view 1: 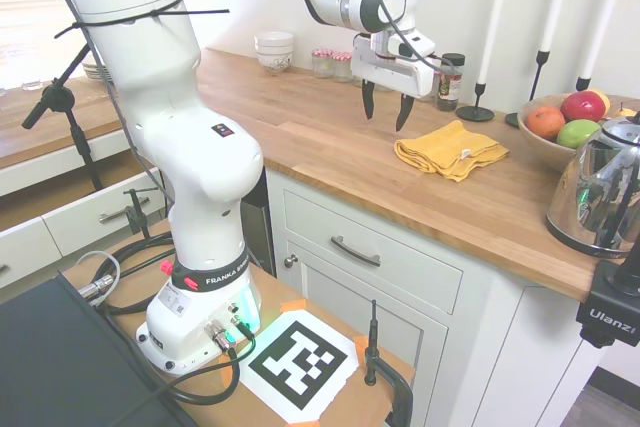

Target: Wipe the counter

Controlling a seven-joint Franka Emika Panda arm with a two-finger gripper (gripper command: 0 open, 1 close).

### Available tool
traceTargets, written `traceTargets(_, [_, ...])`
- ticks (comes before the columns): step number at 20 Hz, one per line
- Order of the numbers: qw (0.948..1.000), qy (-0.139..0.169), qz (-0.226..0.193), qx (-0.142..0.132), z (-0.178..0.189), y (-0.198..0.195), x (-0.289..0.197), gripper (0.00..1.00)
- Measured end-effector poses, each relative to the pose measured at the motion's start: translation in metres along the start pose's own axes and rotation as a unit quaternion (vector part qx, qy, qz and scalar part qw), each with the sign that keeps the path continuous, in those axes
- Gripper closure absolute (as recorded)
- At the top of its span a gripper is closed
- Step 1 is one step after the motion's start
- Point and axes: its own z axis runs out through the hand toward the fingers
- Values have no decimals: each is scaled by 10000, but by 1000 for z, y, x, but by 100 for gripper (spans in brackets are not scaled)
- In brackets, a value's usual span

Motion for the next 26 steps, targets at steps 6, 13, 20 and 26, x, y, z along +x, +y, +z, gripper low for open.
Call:
traceTargets(6, [9995, 7, 302, 6, 8, 16, 77, 0])
traceTargets(13, [9987, -112, 495, -24, 24, 22, 130, 0])
traceTargets(20, [9981, -237, 545, -158, 53, 19, 139, 0])
traceTargets(26, [9977, -275, 601, -153, 64, 19, 140, 100])
